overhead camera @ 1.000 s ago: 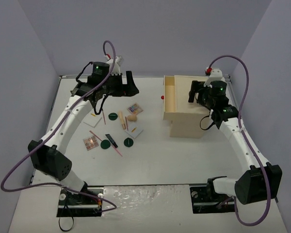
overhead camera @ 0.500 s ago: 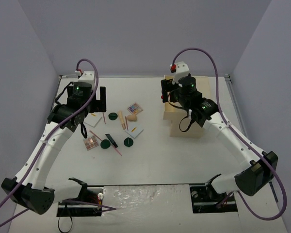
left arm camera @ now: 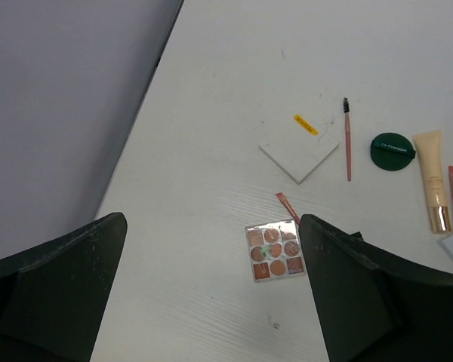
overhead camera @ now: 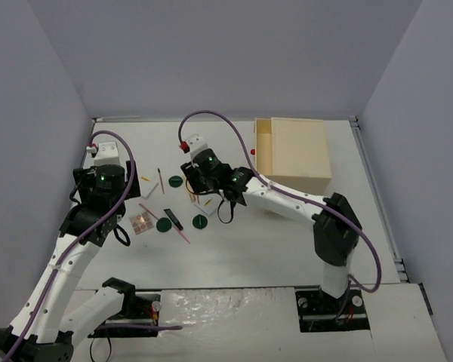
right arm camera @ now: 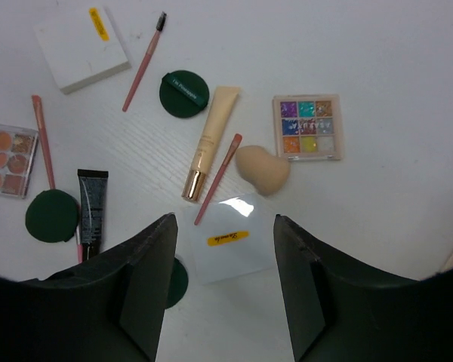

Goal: Organize the makeup

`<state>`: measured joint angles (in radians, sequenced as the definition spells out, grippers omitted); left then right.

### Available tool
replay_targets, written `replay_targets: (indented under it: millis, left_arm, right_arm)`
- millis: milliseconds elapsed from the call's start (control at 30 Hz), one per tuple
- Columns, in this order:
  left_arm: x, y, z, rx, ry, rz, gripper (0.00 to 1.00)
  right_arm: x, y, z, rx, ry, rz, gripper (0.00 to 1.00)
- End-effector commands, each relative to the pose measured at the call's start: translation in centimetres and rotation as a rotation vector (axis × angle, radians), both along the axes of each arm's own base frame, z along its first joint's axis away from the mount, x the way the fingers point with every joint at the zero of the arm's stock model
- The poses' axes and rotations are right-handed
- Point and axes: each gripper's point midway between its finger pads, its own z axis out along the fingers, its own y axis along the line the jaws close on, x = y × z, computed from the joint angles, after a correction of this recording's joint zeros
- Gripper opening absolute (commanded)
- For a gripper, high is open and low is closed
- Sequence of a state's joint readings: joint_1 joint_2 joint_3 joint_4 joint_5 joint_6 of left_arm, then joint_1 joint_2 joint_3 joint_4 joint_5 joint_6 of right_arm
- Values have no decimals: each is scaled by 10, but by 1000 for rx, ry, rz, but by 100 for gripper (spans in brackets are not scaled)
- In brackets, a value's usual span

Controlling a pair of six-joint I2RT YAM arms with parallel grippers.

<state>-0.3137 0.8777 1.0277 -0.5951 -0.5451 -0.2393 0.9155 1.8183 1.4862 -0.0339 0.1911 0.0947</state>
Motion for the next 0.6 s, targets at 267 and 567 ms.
replay_targets:
  millis: [267,567]
  left_arm:
    - [8,12,17,-36,-104,79,97]
    - [8,11,16,-54,-101,72,97]
  right_arm:
    - [42,72,-63,100,24,-41,39]
    - [53,81,-95,83,34,-78,35]
